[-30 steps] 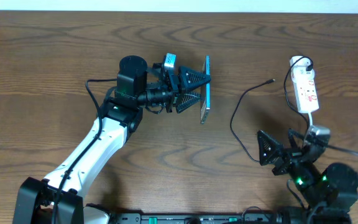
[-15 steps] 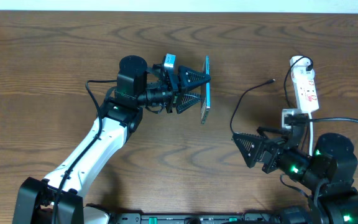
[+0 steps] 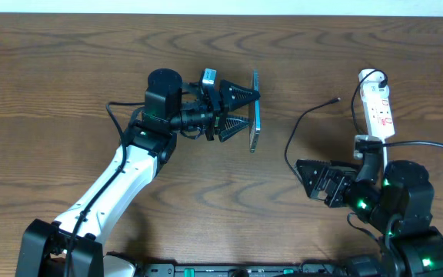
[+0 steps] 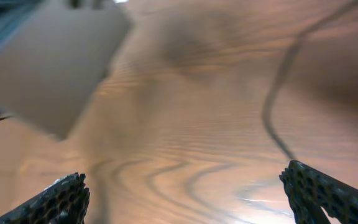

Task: Plug charger to phone and switch on socket
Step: 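Move the right gripper toward the phone held by the left gripper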

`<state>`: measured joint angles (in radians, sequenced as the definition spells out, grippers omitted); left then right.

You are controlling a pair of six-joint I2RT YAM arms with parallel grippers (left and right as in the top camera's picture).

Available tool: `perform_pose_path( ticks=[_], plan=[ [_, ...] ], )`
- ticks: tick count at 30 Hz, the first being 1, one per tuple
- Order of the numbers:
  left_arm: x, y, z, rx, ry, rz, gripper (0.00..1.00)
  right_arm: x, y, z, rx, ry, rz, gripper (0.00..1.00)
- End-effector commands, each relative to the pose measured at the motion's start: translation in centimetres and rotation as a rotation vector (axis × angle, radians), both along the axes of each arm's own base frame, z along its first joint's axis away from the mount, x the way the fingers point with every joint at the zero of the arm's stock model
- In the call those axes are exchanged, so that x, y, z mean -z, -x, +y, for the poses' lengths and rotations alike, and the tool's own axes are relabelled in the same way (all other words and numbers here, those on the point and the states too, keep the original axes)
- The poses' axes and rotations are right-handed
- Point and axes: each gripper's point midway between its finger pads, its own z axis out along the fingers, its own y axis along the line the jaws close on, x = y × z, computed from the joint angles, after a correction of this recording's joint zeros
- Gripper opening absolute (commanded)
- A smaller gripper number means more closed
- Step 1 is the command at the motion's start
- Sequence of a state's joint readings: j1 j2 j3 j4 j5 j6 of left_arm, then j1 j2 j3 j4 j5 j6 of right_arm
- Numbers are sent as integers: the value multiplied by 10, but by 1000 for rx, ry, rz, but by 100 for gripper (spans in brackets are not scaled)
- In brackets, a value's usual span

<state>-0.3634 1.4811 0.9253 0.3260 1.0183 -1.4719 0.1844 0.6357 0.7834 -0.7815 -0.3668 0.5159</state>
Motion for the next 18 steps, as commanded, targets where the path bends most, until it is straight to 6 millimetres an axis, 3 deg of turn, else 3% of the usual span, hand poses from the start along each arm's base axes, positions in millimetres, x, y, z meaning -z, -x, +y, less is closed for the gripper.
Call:
perform_pose_path(
  ticks=[1, 9, 18],
  plan=[
    [-15, 4, 1, 8, 28, -11, 57, 10, -14, -24, 129, 107, 19, 99],
    [-15, 4, 1, 5, 32, 5, 57, 30, -31, -33, 181, 172, 84, 99],
    [-15, 4, 1, 5, 32, 5, 57, -9, -27, 29, -78, -6, -22, 99]
  ],
)
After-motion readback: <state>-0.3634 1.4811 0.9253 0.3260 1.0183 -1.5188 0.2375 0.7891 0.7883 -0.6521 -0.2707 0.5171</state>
